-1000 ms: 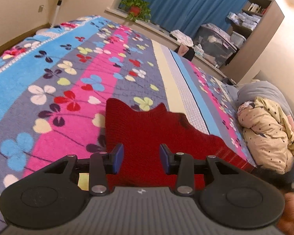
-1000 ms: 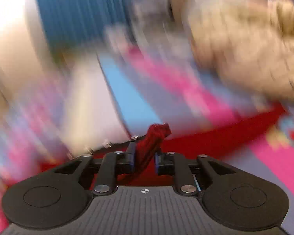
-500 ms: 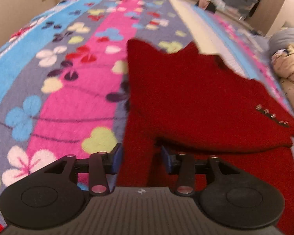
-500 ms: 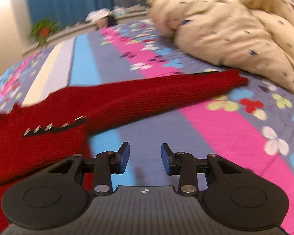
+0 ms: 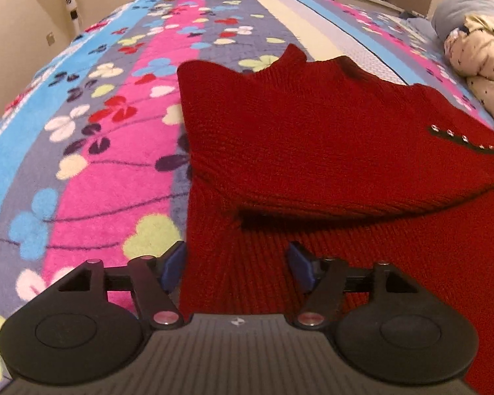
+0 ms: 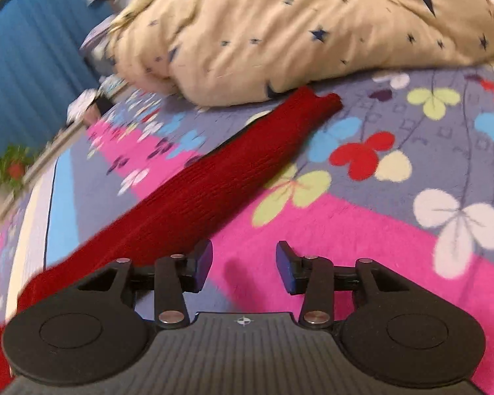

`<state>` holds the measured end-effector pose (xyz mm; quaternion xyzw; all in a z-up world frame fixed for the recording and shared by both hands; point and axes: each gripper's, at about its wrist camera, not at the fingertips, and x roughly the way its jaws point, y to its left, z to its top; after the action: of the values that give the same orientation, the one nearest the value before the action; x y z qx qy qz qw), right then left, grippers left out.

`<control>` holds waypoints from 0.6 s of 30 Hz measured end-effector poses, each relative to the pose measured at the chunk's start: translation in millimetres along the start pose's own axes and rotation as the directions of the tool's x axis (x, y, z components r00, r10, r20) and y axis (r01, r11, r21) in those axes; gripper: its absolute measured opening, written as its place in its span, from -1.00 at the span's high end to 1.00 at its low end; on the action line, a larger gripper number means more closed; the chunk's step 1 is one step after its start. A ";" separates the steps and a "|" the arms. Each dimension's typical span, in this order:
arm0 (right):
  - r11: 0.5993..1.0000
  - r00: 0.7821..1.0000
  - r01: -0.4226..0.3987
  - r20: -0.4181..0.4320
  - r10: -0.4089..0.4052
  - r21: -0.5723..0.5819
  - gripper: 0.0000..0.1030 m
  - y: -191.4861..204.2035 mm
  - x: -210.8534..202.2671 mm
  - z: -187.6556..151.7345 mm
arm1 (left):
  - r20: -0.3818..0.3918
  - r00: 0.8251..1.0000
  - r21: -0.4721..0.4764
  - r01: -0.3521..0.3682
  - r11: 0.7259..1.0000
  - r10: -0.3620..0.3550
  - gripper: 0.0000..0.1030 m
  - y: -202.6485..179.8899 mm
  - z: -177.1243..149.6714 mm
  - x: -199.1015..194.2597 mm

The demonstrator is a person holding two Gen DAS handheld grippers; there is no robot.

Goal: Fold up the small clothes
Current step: 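Fold the other sleeve with the right gripper across the sweater body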

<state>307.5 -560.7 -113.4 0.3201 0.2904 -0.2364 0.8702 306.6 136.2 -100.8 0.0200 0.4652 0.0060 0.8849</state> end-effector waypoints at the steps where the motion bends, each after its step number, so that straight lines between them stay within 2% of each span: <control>1: 0.999 1.000 -0.013 0.018 0.013 0.031 0.12 -4.4 6.0 3.8 | -0.001 1.000 -0.015 0.009 1.000 -0.009 -0.45 2.4 0.2 1.8; 9: 0.980 0.993 -0.083 0.098 0.066 0.179 0.13 -29.0 43.4 27.4 | 0.010 1.000 -0.019 0.023 1.000 -0.022 -0.54 3.4 0.1 6.1; 11: 0.976 0.992 -0.081 0.108 0.060 0.201 0.37 -30.7 48.0 31.5 | 0.013 1.000 -0.014 0.021 1.000 -0.021 -0.54 2.6 0.1 6.5; 12: 0.977 0.993 -0.074 0.110 0.052 0.201 0.71 -30.4 49.7 33.2 | 0.013 1.000 -0.015 0.023 1.000 -0.023 -0.54 2.8 0.1 6.7; 14: 0.975 0.991 -0.077 0.123 0.052 0.207 0.76 -29.7 49.9 35.1 | 0.011 1.000 -0.019 0.028 0.999 -0.027 -0.54 4.0 0.6 7.1; 16: 0.986 0.986 -0.060 0.166 0.033 0.158 0.78 -15.5 40.7 38.7 | 0.010 1.000 -0.019 0.028 0.999 -0.028 -0.54 3.9 0.6 7.0; 18: 1.000 0.975 -0.017 0.223 0.013 0.015 0.79 17.6 25.2 42.8 | 0.007 0.999 -0.023 0.031 0.999 -0.031 -0.54 4.7 1.1 6.8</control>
<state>351.2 -584.1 -95.8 0.3010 0.1864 -0.2665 0.8965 311.4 141.0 -105.6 0.0023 0.4625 -0.0025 0.8866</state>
